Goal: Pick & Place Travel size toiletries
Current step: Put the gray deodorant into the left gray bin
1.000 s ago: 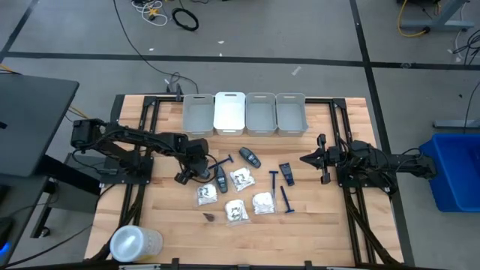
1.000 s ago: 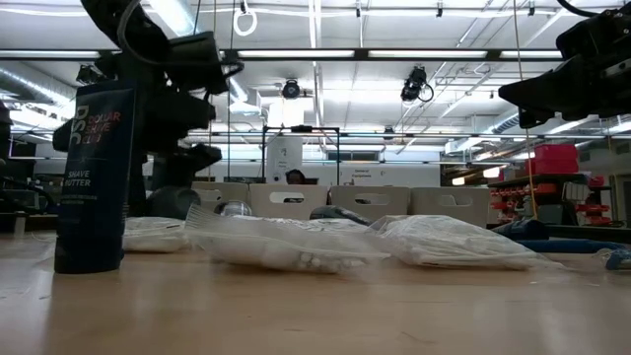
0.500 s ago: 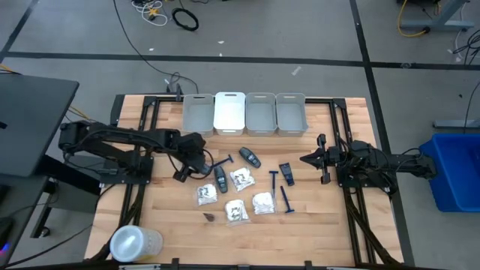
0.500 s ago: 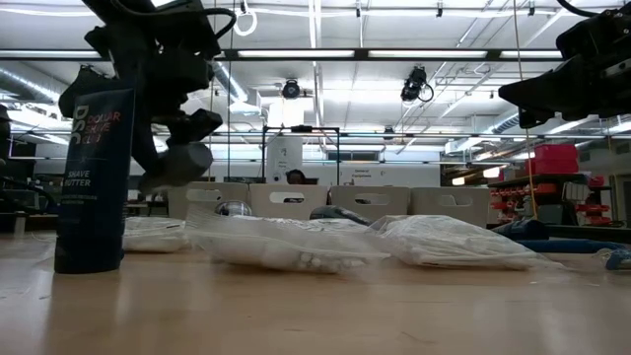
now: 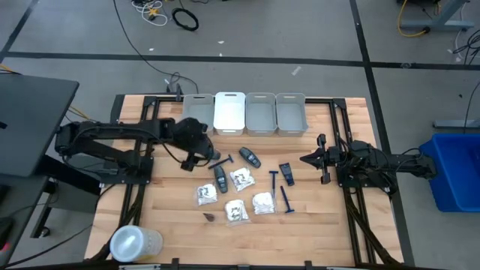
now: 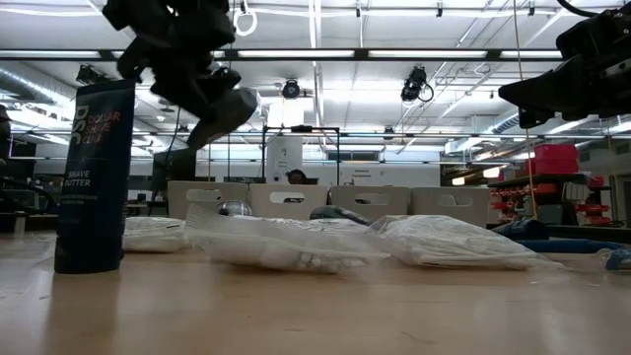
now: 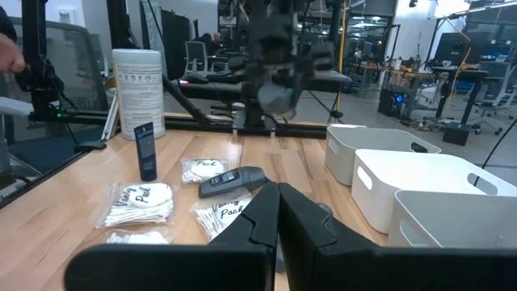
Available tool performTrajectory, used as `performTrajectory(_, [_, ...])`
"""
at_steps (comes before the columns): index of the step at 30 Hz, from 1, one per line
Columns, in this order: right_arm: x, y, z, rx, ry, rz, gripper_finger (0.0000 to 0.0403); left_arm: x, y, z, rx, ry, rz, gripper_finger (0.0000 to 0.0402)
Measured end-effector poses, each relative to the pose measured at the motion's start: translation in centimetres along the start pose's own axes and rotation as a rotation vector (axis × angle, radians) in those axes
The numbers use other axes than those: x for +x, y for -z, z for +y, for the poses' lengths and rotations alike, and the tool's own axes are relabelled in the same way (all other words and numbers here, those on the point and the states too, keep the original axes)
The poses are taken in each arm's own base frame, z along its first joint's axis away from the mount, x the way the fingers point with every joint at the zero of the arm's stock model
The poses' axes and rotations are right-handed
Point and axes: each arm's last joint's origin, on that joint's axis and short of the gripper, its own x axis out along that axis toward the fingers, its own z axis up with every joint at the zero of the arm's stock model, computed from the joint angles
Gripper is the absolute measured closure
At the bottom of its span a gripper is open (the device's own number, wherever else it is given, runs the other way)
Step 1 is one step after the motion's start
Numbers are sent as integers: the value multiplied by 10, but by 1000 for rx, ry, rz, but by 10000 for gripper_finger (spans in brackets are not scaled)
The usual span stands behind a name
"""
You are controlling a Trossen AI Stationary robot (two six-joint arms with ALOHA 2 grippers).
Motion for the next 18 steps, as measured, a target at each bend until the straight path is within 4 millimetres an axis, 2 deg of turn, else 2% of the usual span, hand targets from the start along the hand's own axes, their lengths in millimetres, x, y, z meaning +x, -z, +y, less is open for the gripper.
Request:
performTrajectory(7, [0, 0, 0, 0, 0, 0, 389, -16, -15, 20, -24, -76, -58, 171])
performTrajectory(18, [0, 0, 0, 0, 0, 0, 389, -20, -19, 26, -27, -141, -55, 169])
